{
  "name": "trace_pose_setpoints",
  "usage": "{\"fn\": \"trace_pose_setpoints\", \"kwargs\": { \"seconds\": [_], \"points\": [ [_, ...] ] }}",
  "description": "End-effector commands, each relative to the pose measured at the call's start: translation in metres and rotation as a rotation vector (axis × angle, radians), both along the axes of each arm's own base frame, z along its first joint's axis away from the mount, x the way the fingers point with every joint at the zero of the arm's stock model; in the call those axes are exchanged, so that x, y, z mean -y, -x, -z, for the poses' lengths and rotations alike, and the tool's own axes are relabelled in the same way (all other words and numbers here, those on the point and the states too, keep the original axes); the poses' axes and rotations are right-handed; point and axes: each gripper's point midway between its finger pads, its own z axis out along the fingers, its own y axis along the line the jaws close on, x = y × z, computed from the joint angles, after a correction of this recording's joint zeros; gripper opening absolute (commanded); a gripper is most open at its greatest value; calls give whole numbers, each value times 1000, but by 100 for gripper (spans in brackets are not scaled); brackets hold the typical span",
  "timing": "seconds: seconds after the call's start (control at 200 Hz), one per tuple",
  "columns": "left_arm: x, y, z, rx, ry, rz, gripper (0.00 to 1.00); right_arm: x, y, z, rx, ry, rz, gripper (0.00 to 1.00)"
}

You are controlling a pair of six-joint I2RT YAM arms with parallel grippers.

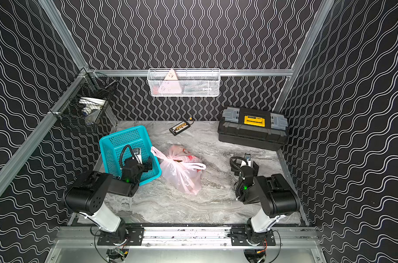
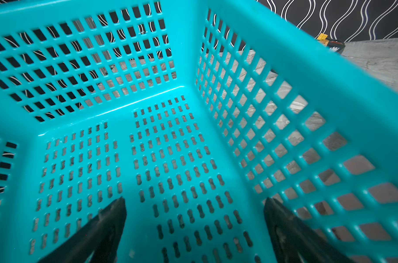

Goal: Place the pineapple into a plastic bag & tie a knot
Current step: Reset both arms

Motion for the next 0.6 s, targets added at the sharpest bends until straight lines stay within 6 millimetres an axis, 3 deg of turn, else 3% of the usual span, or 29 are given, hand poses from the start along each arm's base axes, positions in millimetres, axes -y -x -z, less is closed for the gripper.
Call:
{"fn": "trace_pose_setpoints", "kwargs": {
  "seconds": [0.0, 0.09, 0.165, 0.24, 0.595],
  "points": [
    [-2, -1, -1, 8, 4, -12, 99, 5, -2, -10, 96, -64, 9, 100],
    [-2, -1, -1, 7, 4, -11, 99, 6, -8, -14, 112, -40, 15, 100],
    [-2, -1, -1, 7, 4, -11, 99, 15, -15, 2, -11, -87, 69, 100],
    [-2, -1, -2, 9, 4, -11, 99, 24, -30, 4, -39, -125, 81, 100],
    [-2, -1, -1, 8, 4, -11, 99, 28, -29, 4, -35, -130, 81, 100]
  ]
}}
